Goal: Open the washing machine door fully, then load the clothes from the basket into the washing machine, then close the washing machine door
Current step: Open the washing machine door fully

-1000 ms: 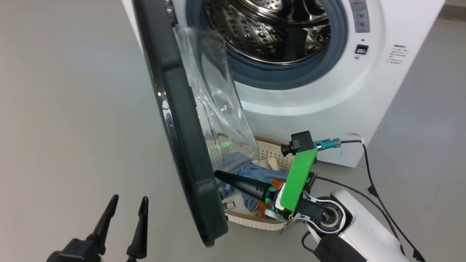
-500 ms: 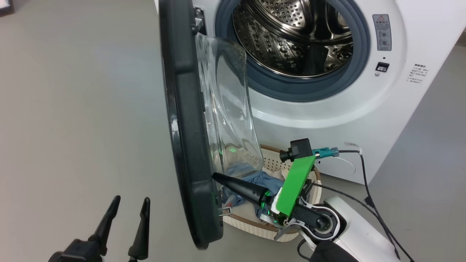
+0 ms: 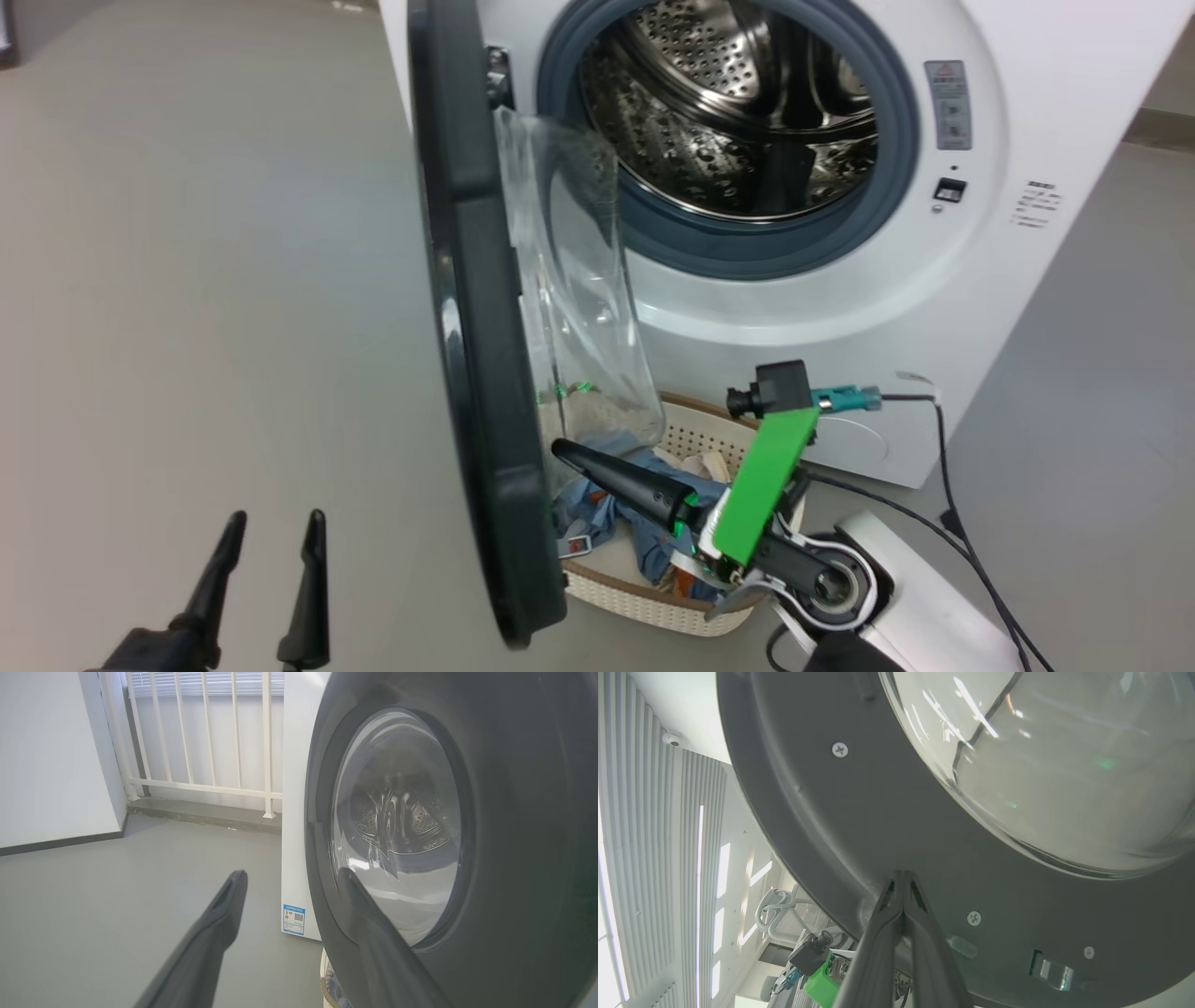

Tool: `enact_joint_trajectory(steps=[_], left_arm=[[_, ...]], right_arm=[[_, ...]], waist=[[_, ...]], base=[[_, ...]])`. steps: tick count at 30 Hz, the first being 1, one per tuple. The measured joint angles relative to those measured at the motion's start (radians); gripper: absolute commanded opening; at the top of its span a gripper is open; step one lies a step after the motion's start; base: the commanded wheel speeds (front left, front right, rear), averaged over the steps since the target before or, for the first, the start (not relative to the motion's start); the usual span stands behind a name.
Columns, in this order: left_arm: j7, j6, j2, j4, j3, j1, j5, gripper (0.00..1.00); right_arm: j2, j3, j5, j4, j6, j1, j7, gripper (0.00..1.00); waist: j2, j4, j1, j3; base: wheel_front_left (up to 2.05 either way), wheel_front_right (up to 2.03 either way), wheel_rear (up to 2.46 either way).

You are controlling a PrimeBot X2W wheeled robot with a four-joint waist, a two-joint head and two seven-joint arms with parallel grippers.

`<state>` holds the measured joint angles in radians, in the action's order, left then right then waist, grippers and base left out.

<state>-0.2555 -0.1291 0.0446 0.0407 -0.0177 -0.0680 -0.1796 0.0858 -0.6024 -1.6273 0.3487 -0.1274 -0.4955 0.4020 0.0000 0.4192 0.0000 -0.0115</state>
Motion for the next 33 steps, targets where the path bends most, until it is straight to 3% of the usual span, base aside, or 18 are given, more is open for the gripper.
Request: enact_joint_trajectory(steps=[1,5,6,7,15,21,24,28,33], left_arm=[[0.0,0.0,0.0,-0.002,-0.006,0.0,0.0,1.0],[0.0,0.0,0.0,-0.009,-0.03,-0.011,0.002,1.0],[0.0,0.0,0.0,-0.009,-0.034,-0.014,0.003,1.0],[0.0,0.0,0.0,-0.009,-0.036,-0.015,0.003,1.0],[0.0,0.0,0.0,-0.01,-0.065,-0.018,0.003,1.0],[0.0,0.0,-0.001,-0.01,-0.079,-0.038,0.009,1.0],[0.0,0.0,-0.001,-0.012,-0.092,-0.04,0.009,1.0],[0.0,0.0,0.0,-0.018,-0.105,-0.059,0.009,1.0],[0.0,0.0,0.0,-0.022,-0.126,-0.075,0.009,1.0]], right_arm=[[0.005,0.001,0.012,-0.01,0.0,0.01,-0.009,0.0],[0.03,0.008,0.061,-0.058,0.0,0.047,-0.059,0.49],[0.039,0.01,0.074,-0.071,0.0,0.051,-0.074,0.88],[0.05,0.012,0.086,-0.09,0.0,0.056,-0.091,1.0],[0.186,0.001,0.296,-0.184,0.0,0.107,-0.361,1.0],[0.282,-0.006,0.447,-0.15,0.0,0.143,-0.589,1.0],[0.306,0.012,0.522,-0.119,0.0,0.174,-0.638,1.0],[0.296,0.158,0.66,-0.101,0.0,0.25,-0.652,1.0],[0.206,0.406,0.857,-0.162,0.0,0.412,-0.652,1.0]], waist=[[0.0,-0.006,0.0,-0.002],[0.0,-0.034,0.0,-0.009],[0.0,-0.041,0.0,-0.011],[0.0,-0.048,0.0,-0.012],[0.0,-0.103,0.0,-0.02],[0.0,-0.151,0.0,-0.021],[0.0,-0.176,0.0,-0.021],[0.0,-0.207,0.0,-0.022],[0.0,-0.238,0.0,-0.021]], base=[[0.0,0.0,0.0],[0.0,0.0,0.0],[0.0,0.0,0.0],[0.0,0.0,0.0],[0.0,0.0,0.0],[0.0,0.0,0.0],[0.0,0.0,0.0],[0.0,0.0,0.0],[0.0,0.0,0.0]])
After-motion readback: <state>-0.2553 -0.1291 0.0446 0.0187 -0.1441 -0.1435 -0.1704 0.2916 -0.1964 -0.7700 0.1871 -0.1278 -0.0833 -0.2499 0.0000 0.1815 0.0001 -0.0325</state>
